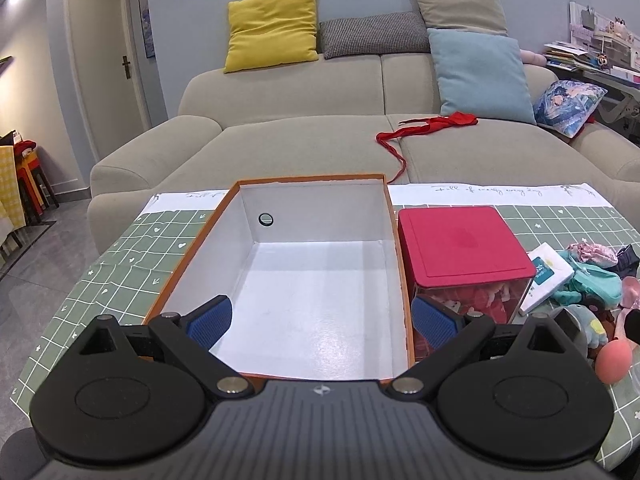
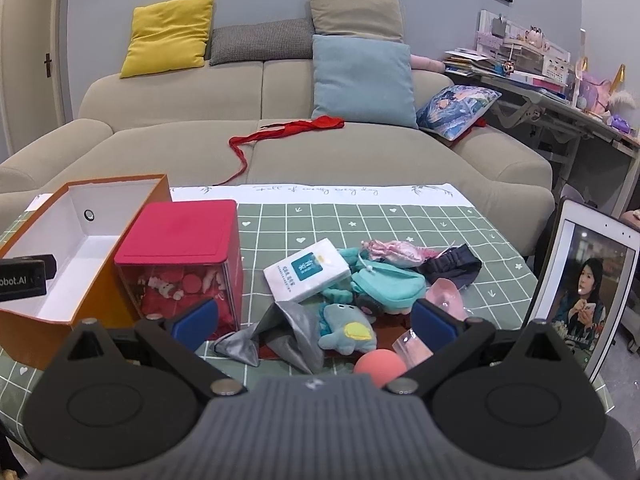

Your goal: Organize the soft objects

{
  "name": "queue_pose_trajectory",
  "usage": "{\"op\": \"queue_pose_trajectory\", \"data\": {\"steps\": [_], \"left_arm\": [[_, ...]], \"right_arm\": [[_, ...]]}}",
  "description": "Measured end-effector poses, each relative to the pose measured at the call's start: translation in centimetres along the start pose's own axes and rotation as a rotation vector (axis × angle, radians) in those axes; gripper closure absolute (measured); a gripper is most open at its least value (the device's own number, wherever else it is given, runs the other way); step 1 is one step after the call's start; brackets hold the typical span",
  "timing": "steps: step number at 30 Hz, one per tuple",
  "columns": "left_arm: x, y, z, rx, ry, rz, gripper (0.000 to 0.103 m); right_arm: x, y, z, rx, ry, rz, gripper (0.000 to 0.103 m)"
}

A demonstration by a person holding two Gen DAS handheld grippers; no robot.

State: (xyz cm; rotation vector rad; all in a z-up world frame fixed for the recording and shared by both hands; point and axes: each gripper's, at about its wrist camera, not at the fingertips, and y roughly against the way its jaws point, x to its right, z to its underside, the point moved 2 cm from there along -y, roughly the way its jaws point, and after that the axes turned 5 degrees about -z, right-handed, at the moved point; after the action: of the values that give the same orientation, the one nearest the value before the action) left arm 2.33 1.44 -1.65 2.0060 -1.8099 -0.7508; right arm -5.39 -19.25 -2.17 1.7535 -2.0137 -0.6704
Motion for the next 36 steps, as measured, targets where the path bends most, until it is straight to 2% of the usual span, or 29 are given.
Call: {"op": "queue_pose_trajectory", "data": {"steps": [23, 27, 30, 33, 36], "left_arm": [[0.1, -0.2, 0.2, -0.009, -0.018, -0.01, 0.0], [0.2, 0.0, 0.2, -0.005, -0.021, -0.003, 0.0], [0.3, 0.3, 0.0, -0.003, -0.012, 0.013, 0.0], [0.4, 0.7, -0.4, -0.006, 0.02, 0.049, 0.0], [0.9, 1.0, -0.9, 0.001, 0.025, 0.098, 0.0]], "right_arm": [[-0.1, 0.0, 0.0, -0.006, 0.01, 0.004, 0.002], [0.2, -0.1, 0.2, -0.02, 0.007, -0.037, 0.002], [0.8, 0.0, 0.1, -0.031, 0.02, -0.056, 0.002], [1.6, 0.6, 0.3, 0.008, 0.02, -0.024, 0.002], [3.3, 0.5, 0.6, 0.001, -0.002, -0.094, 0.002]]}}
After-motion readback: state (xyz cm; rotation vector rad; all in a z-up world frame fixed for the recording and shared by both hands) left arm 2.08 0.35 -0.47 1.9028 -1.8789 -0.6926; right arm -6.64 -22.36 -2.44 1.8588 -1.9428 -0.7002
